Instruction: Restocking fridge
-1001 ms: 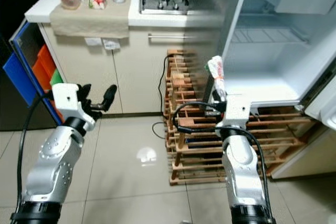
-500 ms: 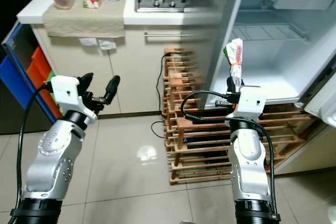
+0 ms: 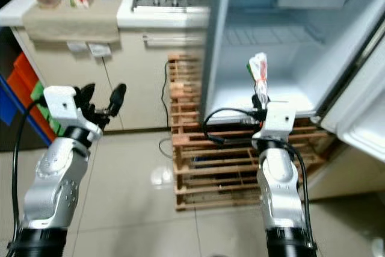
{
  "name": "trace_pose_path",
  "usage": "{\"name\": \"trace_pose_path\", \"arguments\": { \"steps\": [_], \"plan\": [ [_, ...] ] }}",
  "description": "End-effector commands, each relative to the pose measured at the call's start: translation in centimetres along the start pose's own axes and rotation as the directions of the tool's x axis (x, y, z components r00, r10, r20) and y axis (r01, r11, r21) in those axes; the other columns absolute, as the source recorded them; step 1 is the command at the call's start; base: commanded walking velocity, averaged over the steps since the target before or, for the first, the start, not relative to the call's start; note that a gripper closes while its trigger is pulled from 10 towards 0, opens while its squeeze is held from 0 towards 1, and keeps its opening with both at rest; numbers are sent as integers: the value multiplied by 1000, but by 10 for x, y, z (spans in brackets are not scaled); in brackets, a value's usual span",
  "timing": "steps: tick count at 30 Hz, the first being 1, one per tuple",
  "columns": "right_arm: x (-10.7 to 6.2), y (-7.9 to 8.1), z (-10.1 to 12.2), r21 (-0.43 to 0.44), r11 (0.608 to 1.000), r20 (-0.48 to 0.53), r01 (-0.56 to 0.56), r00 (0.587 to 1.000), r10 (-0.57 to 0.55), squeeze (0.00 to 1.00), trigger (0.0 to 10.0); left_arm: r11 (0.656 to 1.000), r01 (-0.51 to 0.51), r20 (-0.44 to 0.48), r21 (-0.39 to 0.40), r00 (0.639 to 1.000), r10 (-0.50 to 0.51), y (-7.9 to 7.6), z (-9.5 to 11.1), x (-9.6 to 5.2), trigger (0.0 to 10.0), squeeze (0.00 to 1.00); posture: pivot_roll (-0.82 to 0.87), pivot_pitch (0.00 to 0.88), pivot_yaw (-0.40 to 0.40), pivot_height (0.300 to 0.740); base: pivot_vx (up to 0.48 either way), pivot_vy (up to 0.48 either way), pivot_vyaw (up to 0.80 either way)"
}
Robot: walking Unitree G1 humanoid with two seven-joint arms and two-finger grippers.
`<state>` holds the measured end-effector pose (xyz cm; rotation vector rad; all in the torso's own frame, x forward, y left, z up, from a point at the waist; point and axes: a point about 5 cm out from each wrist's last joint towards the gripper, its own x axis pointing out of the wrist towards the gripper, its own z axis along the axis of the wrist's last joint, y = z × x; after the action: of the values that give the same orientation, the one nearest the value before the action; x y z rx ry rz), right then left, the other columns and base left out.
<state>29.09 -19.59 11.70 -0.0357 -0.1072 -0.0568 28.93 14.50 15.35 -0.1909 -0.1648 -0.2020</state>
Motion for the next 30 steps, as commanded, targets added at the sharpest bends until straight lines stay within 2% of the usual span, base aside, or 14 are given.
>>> {"name": "trace_pose_path", "arguments": {
  "steps": [1,7,9,14,30],
  "plan": [
    [2,2,3,8,1000,11,-8,1000,7,0,10000,1000,-1,13,14,1000,1,1,5,3,10000,0,-26,0,7,740,0,-469,0],
    [5,6,2,3,1000,4,-31,1000,31,0,10000,1000,2,8,14,1000,-3,0,4,8,10000,0,-29,0,8,740,0,-439,0],
    [5,8,2,1,999,1,-40,999,40,0,10000,1000,-3,13,-2,1000,3,1,4,10,10000,0,-29,0,8,740,0,0,0],
    [4,13,-2,8,997,-12,-71,997,71,0,10000,997,13,-34,70,999,-11,-1,-1,14,10000,0,-33,0,12,740,0,0,0],
    [3,14,-8,11,997,-35,-78,996,79,0,10000,995,59,-24,81,998,-57,-11,-1,21,10000,0,-42,0,10,740,0,0,0]
  ]
}}
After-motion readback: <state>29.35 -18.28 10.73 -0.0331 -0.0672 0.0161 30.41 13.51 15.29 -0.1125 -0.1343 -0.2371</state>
